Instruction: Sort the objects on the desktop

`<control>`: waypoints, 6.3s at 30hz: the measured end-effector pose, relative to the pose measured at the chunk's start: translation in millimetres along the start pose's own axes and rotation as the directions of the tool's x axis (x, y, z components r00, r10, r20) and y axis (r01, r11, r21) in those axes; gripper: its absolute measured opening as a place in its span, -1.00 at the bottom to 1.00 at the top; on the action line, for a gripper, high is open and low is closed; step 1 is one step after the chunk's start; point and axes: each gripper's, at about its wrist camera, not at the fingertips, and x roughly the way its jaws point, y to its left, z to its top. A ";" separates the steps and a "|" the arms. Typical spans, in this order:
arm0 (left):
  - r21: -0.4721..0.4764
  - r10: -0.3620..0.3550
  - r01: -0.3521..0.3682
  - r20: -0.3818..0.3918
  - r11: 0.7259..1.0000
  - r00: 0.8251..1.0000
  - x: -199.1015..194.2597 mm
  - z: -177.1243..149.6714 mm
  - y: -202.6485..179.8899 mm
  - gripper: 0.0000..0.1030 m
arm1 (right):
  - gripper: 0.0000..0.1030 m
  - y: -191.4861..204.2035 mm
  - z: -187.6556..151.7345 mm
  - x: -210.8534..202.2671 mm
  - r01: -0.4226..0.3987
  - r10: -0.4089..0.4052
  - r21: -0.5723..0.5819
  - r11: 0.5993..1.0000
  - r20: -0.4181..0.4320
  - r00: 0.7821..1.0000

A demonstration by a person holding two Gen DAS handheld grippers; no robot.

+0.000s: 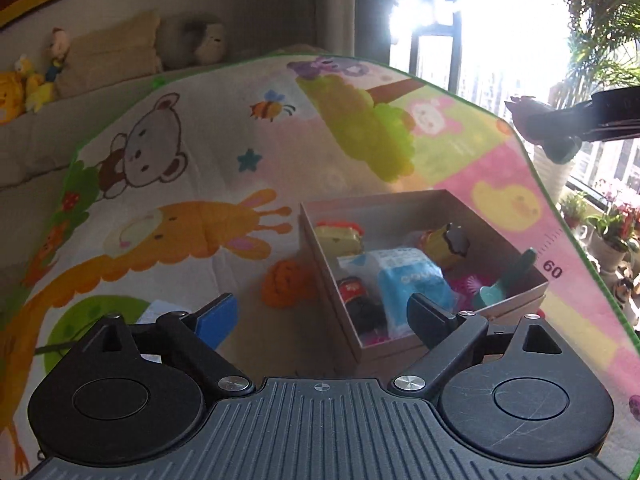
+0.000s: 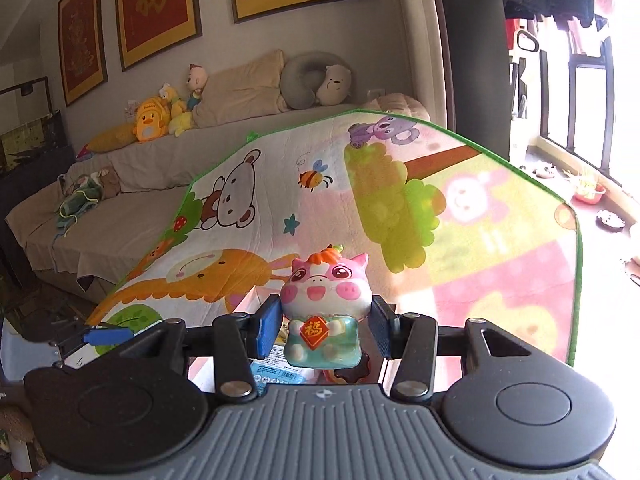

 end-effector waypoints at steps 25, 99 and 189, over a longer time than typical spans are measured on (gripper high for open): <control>-0.229 0.123 -0.110 0.043 0.967 0.991 -19.6 -69.3 72.0 0.96 | -0.42 -11.8 -49.9 20.6 0.120 -0.086 0.118 0.986 -0.260 0.962; -0.195 0.179 -0.187 -0.060 0.963 0.982 -6.5 -81.9 72.4 1.00 | -0.38 191.1 -20.6 283.9 0.001 -0.166 -0.358 0.934 -0.431 0.887; -0.024 0.115 -0.118 -0.095 0.993 0.989 -54.4 -121.2 40.5 1.00 | -0.35 197.3 -87.7 139.6 -0.249 0.075 -0.182 0.951 -0.646 0.760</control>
